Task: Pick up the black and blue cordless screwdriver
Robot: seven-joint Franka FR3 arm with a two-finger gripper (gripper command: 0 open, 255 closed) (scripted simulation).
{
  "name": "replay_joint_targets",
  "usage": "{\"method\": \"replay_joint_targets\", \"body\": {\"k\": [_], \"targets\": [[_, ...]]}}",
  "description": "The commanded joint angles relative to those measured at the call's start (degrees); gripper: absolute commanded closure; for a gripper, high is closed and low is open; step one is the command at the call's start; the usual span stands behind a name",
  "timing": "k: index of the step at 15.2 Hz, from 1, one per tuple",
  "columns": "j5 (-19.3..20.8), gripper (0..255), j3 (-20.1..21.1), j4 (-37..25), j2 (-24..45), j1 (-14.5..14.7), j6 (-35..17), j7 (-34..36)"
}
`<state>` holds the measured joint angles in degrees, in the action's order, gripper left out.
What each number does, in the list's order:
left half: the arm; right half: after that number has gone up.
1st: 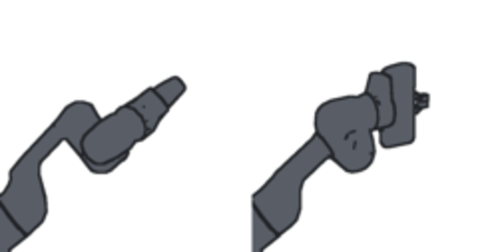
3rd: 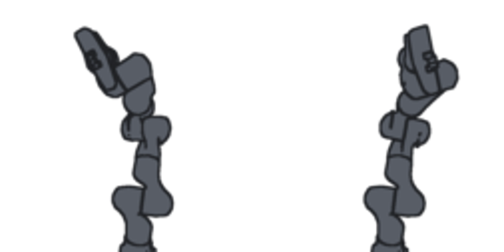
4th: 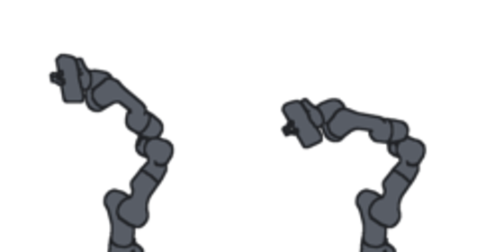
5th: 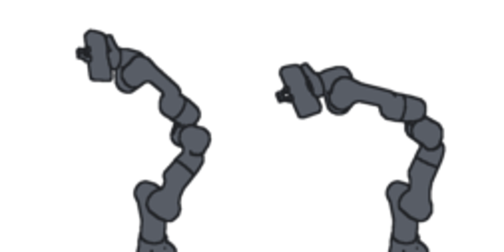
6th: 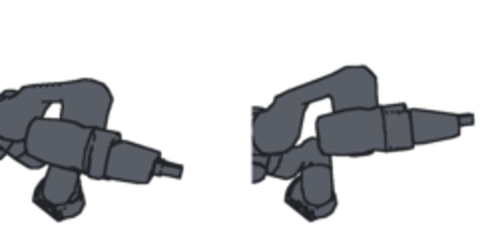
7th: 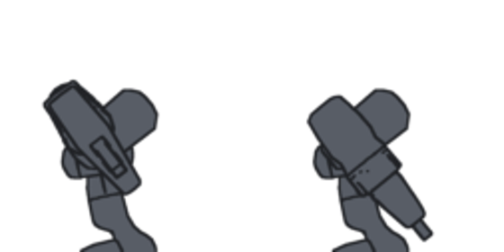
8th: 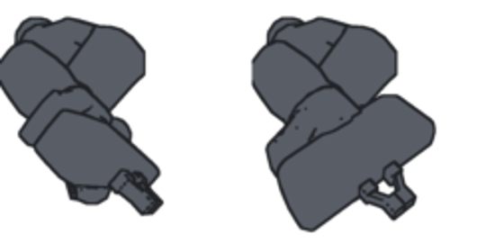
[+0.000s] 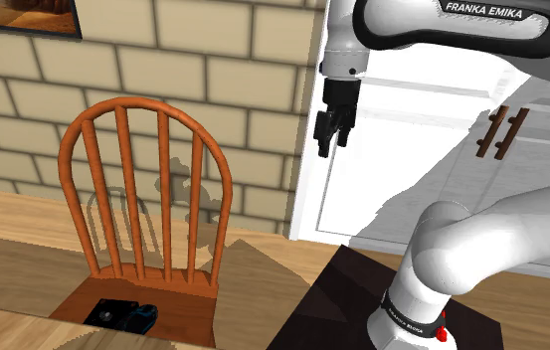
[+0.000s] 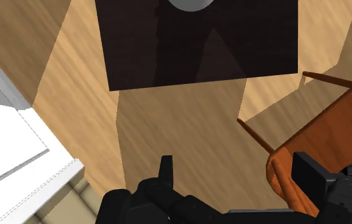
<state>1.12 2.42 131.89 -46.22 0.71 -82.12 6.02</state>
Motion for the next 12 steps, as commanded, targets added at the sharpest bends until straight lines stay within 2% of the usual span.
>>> {"method": "replay_joint_targets", "body": {"k": [1,7,12], "targets": [[0.0,0,0.0,0.0,0.0,0.0,0.0,0.0],[-6.62,0,5.39,7.53,0.23,0.87,-8.42,9.04],[-12.09,0,10.39,11.81,2.97,1.92,-16.57,16.14]]}}
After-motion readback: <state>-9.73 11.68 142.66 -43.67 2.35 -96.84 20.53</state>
